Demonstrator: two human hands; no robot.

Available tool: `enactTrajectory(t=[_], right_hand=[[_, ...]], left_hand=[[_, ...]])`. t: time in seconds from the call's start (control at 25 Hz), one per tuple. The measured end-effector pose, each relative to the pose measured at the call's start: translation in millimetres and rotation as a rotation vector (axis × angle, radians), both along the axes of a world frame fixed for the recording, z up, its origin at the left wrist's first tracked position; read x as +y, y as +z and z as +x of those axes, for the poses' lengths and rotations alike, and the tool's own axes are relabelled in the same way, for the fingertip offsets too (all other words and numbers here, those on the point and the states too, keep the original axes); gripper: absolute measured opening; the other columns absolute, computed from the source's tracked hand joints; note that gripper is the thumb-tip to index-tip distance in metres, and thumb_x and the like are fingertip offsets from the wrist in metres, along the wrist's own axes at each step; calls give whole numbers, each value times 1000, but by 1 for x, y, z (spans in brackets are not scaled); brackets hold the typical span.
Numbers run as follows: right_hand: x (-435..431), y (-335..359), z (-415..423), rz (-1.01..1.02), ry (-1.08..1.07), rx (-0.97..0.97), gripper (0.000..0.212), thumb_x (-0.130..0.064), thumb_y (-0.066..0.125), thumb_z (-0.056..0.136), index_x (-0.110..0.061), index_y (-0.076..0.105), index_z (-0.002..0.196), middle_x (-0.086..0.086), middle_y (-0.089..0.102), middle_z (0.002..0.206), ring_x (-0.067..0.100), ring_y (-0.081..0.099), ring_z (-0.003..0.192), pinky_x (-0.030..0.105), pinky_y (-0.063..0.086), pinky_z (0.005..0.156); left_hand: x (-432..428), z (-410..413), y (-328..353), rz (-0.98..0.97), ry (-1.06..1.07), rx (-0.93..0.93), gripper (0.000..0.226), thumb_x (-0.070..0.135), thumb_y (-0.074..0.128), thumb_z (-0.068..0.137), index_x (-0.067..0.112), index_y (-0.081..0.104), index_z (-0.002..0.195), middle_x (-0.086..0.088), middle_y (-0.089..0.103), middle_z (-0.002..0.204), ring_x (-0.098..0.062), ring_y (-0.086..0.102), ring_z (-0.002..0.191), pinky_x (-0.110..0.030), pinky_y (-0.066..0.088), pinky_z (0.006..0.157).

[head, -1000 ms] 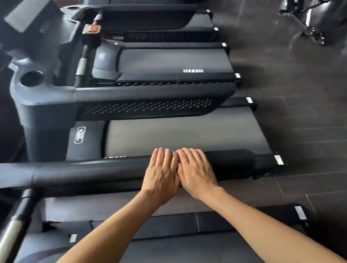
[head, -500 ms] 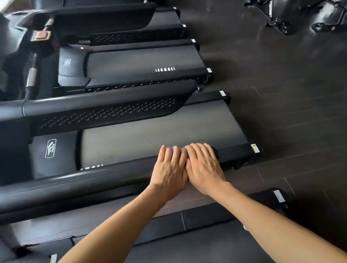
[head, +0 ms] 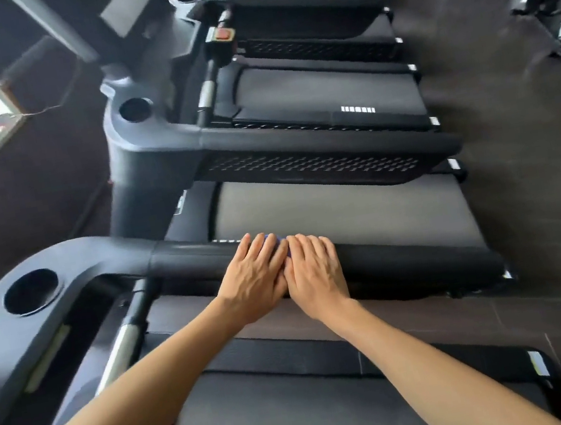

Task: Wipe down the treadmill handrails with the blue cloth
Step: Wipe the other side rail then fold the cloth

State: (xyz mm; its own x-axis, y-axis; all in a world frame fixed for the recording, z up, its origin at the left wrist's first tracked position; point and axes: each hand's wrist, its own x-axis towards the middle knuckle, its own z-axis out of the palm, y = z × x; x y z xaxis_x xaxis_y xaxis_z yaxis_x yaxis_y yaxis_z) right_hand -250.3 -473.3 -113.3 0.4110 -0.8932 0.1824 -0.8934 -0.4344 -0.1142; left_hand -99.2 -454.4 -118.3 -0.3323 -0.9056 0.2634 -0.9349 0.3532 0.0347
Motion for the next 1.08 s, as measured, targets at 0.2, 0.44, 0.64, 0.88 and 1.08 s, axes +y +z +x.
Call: enactTrajectory(t=[0.2,0.44,0.64,0.88,1.08], right_hand=[[8,4,144,59,136,-11,40,-33,25,102,-12,54,121,7,61,115,27,56,103,43,43,96],[3,6,168,108,244,19,48,-36,22,102,-10,50,132,9,59,125,27,56,111,43,44,100],[-1,4,80,46,193,12,46,-34,29,102,-10,50,135,7,58,129,26,55,114,41,42,104],[-2,6,-90,55,23,56,51,-34,24,104,-10,48,143,8,54,141,25,50,129,42,34,115],[-10,14,-229,73,-127,52,51,-33,21,105,-10,51,139,6,57,139,23,50,131,42,32,117]], left_hand=[[23,142,6,20,109,-32,48,36,31,106,5,53,136,-13,55,132,-33,53,117,-46,37,106],[30,170,7,-27,128,-41,41,26,41,103,0,53,133,-18,55,131,-37,53,116,-49,38,106],[17,80,-1,-41,112,-59,44,24,43,100,-3,51,134,-21,55,126,-42,52,113,-55,35,111],[-10,-91,1,63,-27,-50,47,29,36,99,2,49,134,-17,56,122,-39,52,110,-55,38,109],[-33,-234,0,167,-52,-58,55,32,16,101,5,36,143,-18,48,136,-39,48,120,-59,29,115]])
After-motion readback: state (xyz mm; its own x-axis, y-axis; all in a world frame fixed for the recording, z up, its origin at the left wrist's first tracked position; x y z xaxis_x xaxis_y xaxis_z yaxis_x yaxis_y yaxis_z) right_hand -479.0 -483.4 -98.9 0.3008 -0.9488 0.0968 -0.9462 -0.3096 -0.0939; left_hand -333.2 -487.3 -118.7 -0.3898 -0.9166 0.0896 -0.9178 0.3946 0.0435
